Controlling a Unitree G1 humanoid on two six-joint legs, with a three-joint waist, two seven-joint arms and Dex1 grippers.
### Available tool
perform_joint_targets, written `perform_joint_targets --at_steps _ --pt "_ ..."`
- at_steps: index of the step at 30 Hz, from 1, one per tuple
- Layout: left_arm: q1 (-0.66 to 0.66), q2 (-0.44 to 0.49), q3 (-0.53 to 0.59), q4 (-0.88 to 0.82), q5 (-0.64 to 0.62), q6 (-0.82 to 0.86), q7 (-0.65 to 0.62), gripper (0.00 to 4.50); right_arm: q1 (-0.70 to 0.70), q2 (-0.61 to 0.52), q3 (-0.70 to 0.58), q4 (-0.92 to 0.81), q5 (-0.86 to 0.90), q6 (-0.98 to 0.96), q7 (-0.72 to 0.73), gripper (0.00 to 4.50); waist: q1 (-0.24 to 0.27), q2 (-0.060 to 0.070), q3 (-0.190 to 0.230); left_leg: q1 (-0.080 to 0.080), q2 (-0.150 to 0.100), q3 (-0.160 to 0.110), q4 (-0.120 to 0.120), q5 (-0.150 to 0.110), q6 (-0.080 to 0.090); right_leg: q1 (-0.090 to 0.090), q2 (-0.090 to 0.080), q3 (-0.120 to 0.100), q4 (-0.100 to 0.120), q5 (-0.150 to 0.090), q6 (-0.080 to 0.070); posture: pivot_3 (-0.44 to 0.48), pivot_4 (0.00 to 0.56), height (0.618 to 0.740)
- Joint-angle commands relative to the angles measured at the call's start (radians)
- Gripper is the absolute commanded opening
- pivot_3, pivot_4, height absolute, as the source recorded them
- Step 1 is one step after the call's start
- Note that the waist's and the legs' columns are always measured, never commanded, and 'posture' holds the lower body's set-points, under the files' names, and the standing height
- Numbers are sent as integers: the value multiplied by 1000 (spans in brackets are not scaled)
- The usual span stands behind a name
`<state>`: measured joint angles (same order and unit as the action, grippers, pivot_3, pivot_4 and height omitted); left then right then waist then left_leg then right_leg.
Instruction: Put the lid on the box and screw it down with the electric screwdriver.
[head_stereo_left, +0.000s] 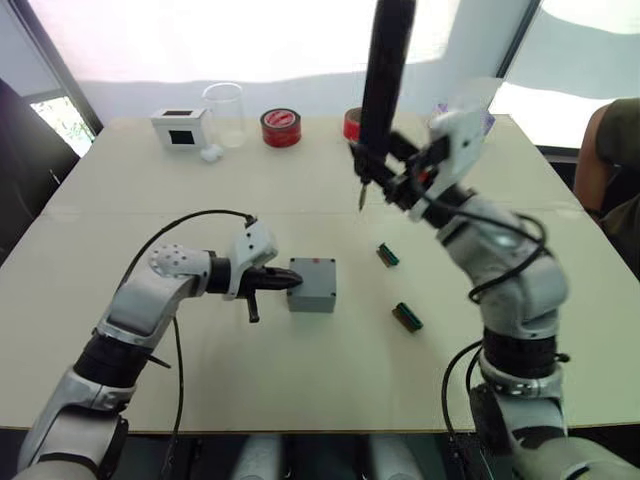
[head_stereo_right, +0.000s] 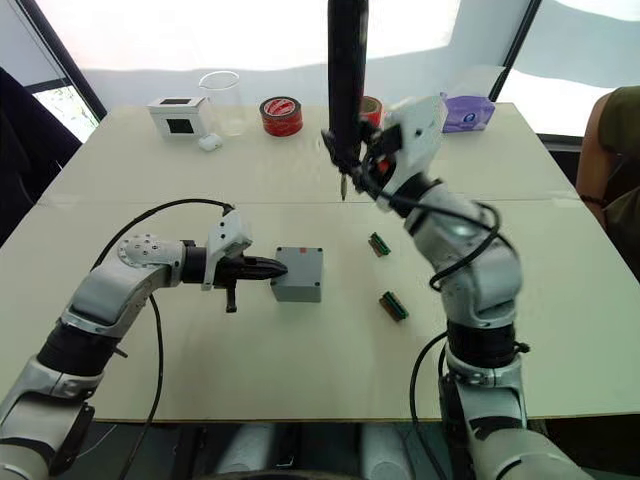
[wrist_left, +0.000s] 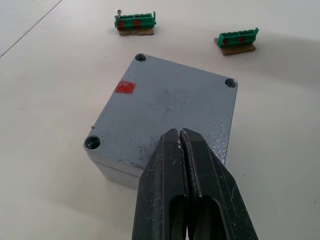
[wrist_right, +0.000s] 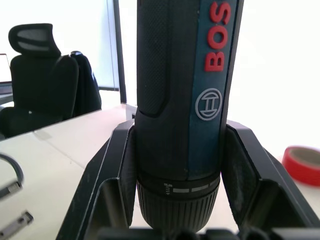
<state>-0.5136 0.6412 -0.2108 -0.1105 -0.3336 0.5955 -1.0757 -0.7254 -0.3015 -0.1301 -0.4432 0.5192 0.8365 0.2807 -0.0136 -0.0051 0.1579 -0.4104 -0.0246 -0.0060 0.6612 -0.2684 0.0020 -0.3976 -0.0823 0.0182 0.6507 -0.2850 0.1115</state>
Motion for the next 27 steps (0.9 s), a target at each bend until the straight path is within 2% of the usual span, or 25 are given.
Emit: perform_joint_targets --at_steps 1,4,6,8,10,13,16,17,19,22,27 --pt "13 -7 3 -8 -3 21 16 0 -62 16 -90 -37 86 163 -104 1757 -1 0 0 0 0 0 0 0 0 0 0 0 0 0 0 0 150 740" --pt "-5 -97 61 -31 38 -50 186 0 -118 -55 -206 8 129 335 -154 1757 5 1 1 0 0 0 0 0 0 0 -1 0 0 0 0 0 150 740" --pt "-14 -152 110 -41 37 -98 263 0 -110 -133 -235 44 119 456 -162 1757 17 1 1 -2 -2 0 0 0 0 -1 -4 -1 0 0 0 0 150 740" --pt "-23 -179 127 -71 13 -61 289 0 -66 -243 -233 72 118 591 -132 1757 24 0 1 -5 -2 0 1 -1 1 -3 -5 -1 -2 0 0 0 150 740" --pt "-28 -179 116 -119 -26 4 274 0 -50 -310 -280 99 127 696 -105 1757 26 0 1 -10 -3 0 1 -1 2 -6 -6 -2 -2 0 0 0 150 740" --pt "-37 -165 113 -138 -100 99 221 0 -50 -338 -342 141 136 773 -104 1757 16 3 3 -16 -3 1 2 -1 2 -13 -5 0 -1 0 0 0 150 740" --pt "-112 -80 132 -194 -288 286 62 0 107 -513 -343 236 313 778 -59 1757 8 3 5 -17 -2 1 2 -1 1 -14 -3 -1 -1 0 0 0 150 740" --pt "-134 -69 139 -221 -333 311 36 0 160 -587 -298 275 372 778 -53 1757 9 2 5 -18 -2 -1 2 -1 2 -13 0 -2 -2 0 0 0 150 740" --pt "-150 -50 117 -250 -343 302 16 0 204 -660 -232 349 452 778 -73 1757 3 3 6 -17 -2 -1 2 -1 2 -11 0 -3 -3 0 0 0 150 740" --pt "-151 -20 75 -269 -322 288 -2 0 208 -690 -197 407 530 778 -71 1757 -14 3 6 -13 -2 4 4 -2 4 -9 0 0 -3 1 1 0 150 740" --pt "-104 4 73 -288 -337 287 -3 0 218 -693 -178 440 449 775 -46 1757 -23 5 7 -12 1 4 3 -2 4 -10 4 2 -2 1 1 0 150 740"
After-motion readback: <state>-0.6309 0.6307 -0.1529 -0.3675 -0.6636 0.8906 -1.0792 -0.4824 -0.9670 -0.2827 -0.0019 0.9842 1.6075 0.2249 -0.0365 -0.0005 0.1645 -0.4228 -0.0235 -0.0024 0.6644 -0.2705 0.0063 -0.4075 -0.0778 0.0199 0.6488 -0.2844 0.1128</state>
